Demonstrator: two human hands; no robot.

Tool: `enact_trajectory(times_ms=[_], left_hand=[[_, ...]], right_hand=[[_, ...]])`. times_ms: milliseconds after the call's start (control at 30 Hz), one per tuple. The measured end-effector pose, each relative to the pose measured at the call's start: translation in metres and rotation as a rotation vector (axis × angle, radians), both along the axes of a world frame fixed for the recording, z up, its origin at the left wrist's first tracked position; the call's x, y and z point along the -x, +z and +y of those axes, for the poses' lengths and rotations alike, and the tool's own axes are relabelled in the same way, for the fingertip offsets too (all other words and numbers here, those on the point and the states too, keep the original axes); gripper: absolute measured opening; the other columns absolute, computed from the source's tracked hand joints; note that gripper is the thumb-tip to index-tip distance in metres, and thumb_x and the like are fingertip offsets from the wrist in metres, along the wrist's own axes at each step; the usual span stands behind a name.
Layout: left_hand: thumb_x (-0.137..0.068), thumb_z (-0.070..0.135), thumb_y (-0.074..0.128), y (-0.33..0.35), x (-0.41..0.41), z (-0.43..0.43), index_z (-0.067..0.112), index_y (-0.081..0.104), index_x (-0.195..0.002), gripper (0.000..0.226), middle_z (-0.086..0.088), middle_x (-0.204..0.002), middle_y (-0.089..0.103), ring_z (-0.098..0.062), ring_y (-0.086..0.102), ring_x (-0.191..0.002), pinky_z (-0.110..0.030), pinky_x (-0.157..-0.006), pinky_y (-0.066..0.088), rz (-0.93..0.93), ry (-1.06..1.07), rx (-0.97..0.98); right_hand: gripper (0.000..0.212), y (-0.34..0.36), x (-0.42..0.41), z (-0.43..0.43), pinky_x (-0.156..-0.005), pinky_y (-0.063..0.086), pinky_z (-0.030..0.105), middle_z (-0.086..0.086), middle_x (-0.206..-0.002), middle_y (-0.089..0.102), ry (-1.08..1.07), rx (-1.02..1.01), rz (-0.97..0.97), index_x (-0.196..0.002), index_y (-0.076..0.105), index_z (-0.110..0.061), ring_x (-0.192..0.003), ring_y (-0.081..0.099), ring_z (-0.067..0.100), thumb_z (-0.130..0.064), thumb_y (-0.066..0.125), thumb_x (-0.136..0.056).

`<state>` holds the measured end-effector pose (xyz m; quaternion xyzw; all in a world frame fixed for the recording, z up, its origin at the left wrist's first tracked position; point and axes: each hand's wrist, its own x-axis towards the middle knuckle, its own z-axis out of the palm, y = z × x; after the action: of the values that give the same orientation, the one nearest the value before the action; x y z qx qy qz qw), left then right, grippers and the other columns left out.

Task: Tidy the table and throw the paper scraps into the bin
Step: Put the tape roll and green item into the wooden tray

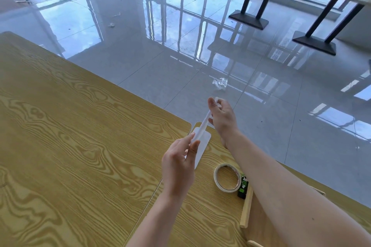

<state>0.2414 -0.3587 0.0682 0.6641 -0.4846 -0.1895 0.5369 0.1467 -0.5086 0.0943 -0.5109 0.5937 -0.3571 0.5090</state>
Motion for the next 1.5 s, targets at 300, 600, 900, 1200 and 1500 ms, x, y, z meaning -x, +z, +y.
enact_trajectory(times_ms=[300,600,900,1200,1500], left_hand=[[-0.082,0.017,0.073,0.002,0.002,0.034,0.022,0.064,-0.104,0.024,0.011,-0.096,0.06,-0.007,0.062,-0.087,-0.027,-0.066,0.055,0.121,0.15,-0.015],[-0.083,0.022,0.067,-0.04,0.067,0.046,0.024,0.056,-0.125,0.043,0.008,-0.115,0.056,-0.011,0.058,-0.102,-0.03,-0.082,0.052,-0.378,-0.406,-0.318],[-0.08,0.047,0.073,-0.083,0.091,-0.011,0.018,0.014,-0.152,0.098,-0.009,-0.157,0.023,-0.027,0.02,-0.145,-0.039,-0.115,0.033,-0.846,-0.652,-0.604],[-0.08,0.05,0.068,-0.095,0.104,-0.031,0.018,0.02,-0.15,0.091,-0.004,-0.15,0.037,-0.026,0.04,-0.131,-0.042,-0.097,0.043,-0.939,-0.623,-0.604],[-0.073,0.055,0.069,-0.098,0.09,-0.02,0.012,0.027,-0.149,0.097,-0.003,-0.136,0.047,-0.025,0.042,-0.121,-0.032,-0.107,0.037,-0.666,-0.514,-0.562]], right_hand=[[0.04,-0.004,0.09,0.047,-0.091,0.056,0.043,-0.004,-0.101,0.067,0.027,0.041,0.283,-0.126,0.06,-0.012,-0.092,0.066,0.016,-0.034,0.065,-0.092],[0.041,-0.055,0.151,0.113,-0.097,0.046,0.031,0.003,-0.115,0.061,0.516,0.197,0.973,-0.124,0.06,-0.015,-0.113,0.055,0.022,-0.025,0.069,-0.085],[0.068,-0.081,0.151,0.109,-0.107,0.035,0.042,0.014,-0.114,0.058,0.823,0.391,1.442,-0.123,0.051,-0.004,-0.11,0.049,0.032,-0.05,0.071,-0.077],[0.046,-0.097,0.155,0.101,-0.109,0.032,0.041,0.017,-0.112,0.058,0.791,0.338,1.399,-0.116,0.054,-0.003,-0.111,0.047,0.034,-0.029,0.068,-0.081],[0.066,-0.082,0.172,0.104,-0.103,0.039,0.031,0.008,-0.119,0.052,0.483,0.328,0.944,-0.129,0.049,-0.01,-0.112,0.046,0.025,-0.033,0.074,-0.072]])
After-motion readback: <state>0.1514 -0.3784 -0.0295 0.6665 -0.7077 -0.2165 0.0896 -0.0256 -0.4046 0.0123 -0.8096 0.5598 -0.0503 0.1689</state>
